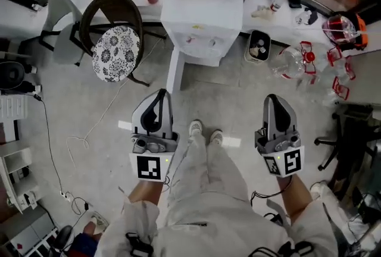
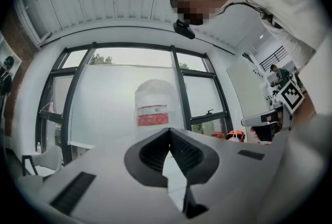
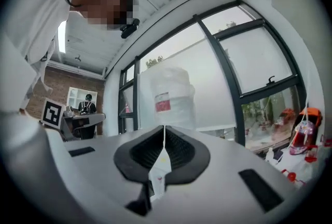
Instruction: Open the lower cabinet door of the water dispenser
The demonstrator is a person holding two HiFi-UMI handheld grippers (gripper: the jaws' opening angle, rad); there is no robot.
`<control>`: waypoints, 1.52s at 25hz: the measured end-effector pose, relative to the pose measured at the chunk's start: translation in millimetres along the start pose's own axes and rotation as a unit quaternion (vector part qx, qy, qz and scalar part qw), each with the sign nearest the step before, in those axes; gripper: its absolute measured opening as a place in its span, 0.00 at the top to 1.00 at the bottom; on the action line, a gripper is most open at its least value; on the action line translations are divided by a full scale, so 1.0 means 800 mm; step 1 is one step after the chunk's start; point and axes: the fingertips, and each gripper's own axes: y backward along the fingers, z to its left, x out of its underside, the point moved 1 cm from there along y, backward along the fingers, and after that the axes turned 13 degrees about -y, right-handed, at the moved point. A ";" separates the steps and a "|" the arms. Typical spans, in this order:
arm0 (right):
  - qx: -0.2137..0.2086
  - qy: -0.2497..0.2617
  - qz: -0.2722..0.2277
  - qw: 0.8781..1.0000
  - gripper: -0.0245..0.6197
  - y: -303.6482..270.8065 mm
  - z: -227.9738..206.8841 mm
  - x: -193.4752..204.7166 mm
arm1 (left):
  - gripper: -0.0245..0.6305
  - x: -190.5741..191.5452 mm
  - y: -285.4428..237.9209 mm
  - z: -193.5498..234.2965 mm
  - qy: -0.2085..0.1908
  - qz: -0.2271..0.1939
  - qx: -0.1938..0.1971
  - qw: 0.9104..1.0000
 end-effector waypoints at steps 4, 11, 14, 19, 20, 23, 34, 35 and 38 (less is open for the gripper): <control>0.031 0.004 -0.020 0.999 0.93 0.025 0.008 -0.074 | 0.96 -0.063 -0.010 0.019 0.027 -0.011 -0.001 1.000; 0.083 0.020 -0.038 0.996 0.93 0.089 0.012 -0.132 | 0.96 -0.126 -0.015 0.002 0.018 -0.042 0.025 0.999; 0.102 0.028 -0.046 0.993 0.93 0.104 0.008 -0.141 | 0.96 -0.142 -0.015 -0.003 0.012 -0.051 0.031 0.998; 0.100 0.050 -0.055 0.992 0.94 0.116 0.015 -0.152 | 0.96 -0.158 -0.013 -0.006 0.007 -0.061 0.031 0.998; 0.098 0.052 -0.056 0.992 0.94 0.117 0.017 -0.154 | 0.96 -0.160 -0.013 -0.005 0.006 -0.062 0.029 0.998; 0.093 0.056 -0.059 0.992 0.94 0.119 0.021 -0.157 | 0.96 -0.165 -0.009 -0.001 0.002 -0.068 0.019 0.997; 0.088 0.061 -0.064 0.992 0.94 0.126 0.029 -0.161 | 0.96 -0.166 0.000 -0.015 0.004 -0.061 0.032 0.998; 0.088 0.061 -0.064 0.992 0.94 0.127 0.030 -0.161 | 0.96 -0.167 0.001 -0.017 0.004 -0.061 0.034 0.998; 0.088 0.060 -0.063 0.992 0.94 0.131 0.033 -0.160 | 0.96 -0.169 0.005 -0.019 0.004 -0.058 0.038 0.998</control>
